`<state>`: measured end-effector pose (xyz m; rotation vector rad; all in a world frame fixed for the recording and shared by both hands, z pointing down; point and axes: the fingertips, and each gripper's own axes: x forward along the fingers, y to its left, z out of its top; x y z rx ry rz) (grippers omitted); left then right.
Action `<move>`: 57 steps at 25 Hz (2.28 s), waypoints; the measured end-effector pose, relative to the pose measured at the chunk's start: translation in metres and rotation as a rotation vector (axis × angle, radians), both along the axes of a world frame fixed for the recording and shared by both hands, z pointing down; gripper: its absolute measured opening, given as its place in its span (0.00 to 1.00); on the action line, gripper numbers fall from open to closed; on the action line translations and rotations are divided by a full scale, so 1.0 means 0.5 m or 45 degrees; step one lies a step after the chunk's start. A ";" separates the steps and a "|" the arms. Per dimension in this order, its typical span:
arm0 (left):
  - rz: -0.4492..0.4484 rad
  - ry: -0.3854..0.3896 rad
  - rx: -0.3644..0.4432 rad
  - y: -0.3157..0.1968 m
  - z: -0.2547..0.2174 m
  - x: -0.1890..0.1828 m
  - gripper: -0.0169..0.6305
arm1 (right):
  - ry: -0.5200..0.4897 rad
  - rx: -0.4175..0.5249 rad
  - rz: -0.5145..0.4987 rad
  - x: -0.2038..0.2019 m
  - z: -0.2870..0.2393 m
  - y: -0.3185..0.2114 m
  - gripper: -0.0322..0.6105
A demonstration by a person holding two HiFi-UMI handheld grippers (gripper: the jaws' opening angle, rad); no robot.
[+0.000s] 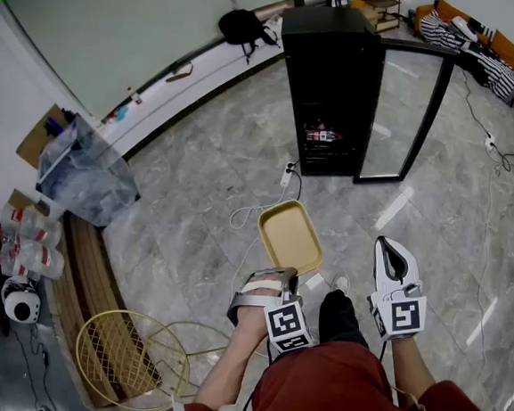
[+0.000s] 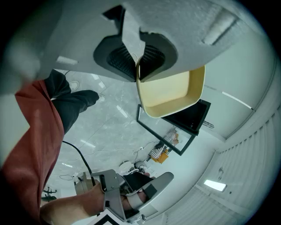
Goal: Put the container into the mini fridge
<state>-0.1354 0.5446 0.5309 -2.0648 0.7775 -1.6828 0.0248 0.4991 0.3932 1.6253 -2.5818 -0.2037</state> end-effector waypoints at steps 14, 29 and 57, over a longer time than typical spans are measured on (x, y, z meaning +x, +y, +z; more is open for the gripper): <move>-0.007 0.026 -0.092 -0.030 0.059 0.007 0.08 | -0.015 -0.086 0.015 0.005 0.048 -0.054 0.05; 0.059 0.047 -0.190 -0.217 0.081 0.077 0.08 | -0.084 -0.187 0.088 0.068 0.109 -0.236 0.05; -0.007 0.041 -0.209 -0.622 0.051 0.196 0.08 | -0.173 -0.178 0.057 0.200 0.091 -0.661 0.05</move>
